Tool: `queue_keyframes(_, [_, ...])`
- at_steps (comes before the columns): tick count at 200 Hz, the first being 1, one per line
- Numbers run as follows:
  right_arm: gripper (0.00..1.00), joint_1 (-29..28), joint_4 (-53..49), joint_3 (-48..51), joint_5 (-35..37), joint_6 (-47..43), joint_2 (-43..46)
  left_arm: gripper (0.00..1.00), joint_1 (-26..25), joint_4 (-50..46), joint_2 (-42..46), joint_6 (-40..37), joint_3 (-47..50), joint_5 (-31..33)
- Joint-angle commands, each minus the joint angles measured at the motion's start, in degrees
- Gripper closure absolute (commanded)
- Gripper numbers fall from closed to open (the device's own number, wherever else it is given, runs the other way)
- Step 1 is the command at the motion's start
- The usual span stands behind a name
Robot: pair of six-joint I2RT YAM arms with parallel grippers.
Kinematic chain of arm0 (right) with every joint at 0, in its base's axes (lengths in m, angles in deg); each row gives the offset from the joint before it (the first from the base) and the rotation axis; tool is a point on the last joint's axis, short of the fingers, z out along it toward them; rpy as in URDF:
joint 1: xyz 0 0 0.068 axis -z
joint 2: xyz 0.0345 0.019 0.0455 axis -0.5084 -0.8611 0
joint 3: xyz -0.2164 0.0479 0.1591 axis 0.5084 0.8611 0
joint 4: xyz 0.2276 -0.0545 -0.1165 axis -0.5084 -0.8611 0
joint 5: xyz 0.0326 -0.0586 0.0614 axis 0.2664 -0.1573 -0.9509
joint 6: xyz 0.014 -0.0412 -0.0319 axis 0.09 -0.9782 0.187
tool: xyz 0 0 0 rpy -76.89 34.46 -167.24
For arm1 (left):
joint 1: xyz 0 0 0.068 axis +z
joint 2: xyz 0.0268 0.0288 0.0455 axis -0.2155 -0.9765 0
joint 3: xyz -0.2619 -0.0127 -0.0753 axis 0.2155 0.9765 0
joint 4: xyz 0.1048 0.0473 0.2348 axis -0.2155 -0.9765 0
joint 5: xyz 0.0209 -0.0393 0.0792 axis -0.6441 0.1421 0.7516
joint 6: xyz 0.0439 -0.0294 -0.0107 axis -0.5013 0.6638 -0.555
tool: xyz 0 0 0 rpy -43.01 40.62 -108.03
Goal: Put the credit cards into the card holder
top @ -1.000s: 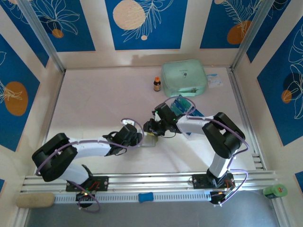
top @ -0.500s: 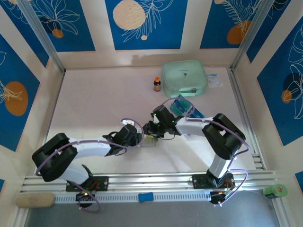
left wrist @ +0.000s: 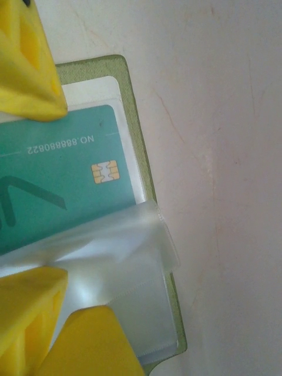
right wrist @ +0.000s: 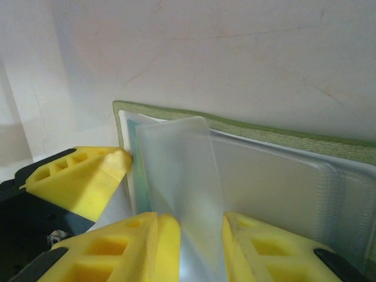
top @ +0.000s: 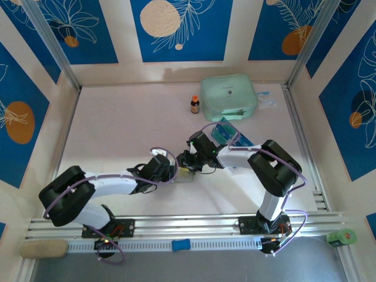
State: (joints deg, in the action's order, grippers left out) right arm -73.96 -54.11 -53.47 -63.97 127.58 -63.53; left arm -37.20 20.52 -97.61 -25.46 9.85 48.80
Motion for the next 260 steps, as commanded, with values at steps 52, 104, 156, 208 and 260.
queue_keyframes(52, [0.66,-0.2,6.2,3.8,-6.8,5.8,0.5,0.11,-0.2,-5.0,8.4,0.8,0.3,1.9])
queue_keyframes(104, [0.66,-1.6,2.3,1.6,-5.6,4.7,4.2,0.01,0.9,-10.3,17.8,1.0,0.2,5.5])
queue_keyframes(156, [0.53,-3.8,-4.2,-4.4,-3.6,2.3,3.8,0.0,4.1,-16.3,26.6,1.1,1.5,7.2])
queue_keyframes(208, [0.51,-5.4,-4.6,-10.9,-4.6,2.3,-3.7,0.0,6.8,-18.4,31.3,1.8,3.3,6.3])
queue_keyframes(260, [0.52,-5.7,-2.9,-15.9,-6.5,3.8,-10.3,0.0,8.1,-19.1,32.8,2.1,4.5,6.0])
